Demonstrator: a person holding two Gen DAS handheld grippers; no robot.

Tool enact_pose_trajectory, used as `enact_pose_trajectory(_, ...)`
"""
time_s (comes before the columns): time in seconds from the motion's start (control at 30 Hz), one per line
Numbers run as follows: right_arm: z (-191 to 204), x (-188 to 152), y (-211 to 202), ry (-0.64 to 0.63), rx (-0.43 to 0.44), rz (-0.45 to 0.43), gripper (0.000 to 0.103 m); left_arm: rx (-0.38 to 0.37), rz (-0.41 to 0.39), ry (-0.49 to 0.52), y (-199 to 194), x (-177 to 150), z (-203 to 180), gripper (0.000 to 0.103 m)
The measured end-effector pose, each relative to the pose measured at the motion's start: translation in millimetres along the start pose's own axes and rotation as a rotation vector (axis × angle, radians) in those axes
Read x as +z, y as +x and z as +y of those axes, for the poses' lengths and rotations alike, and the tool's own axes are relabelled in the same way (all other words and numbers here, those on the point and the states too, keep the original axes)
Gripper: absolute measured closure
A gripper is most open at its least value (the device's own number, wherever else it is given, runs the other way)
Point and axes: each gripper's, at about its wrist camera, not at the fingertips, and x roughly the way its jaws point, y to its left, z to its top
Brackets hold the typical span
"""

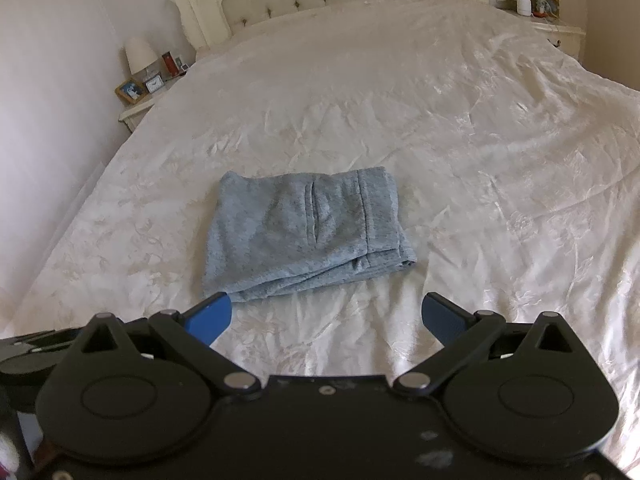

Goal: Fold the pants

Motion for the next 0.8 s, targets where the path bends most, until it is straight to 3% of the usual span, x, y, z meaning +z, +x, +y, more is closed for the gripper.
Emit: enact_pose_trajectory(0.8,-7.3,6.4,22.4,-0.045,0.012,0.081,0.000,0.033,0.044,-0.022,10.4,2.8,-19.5,0.076)
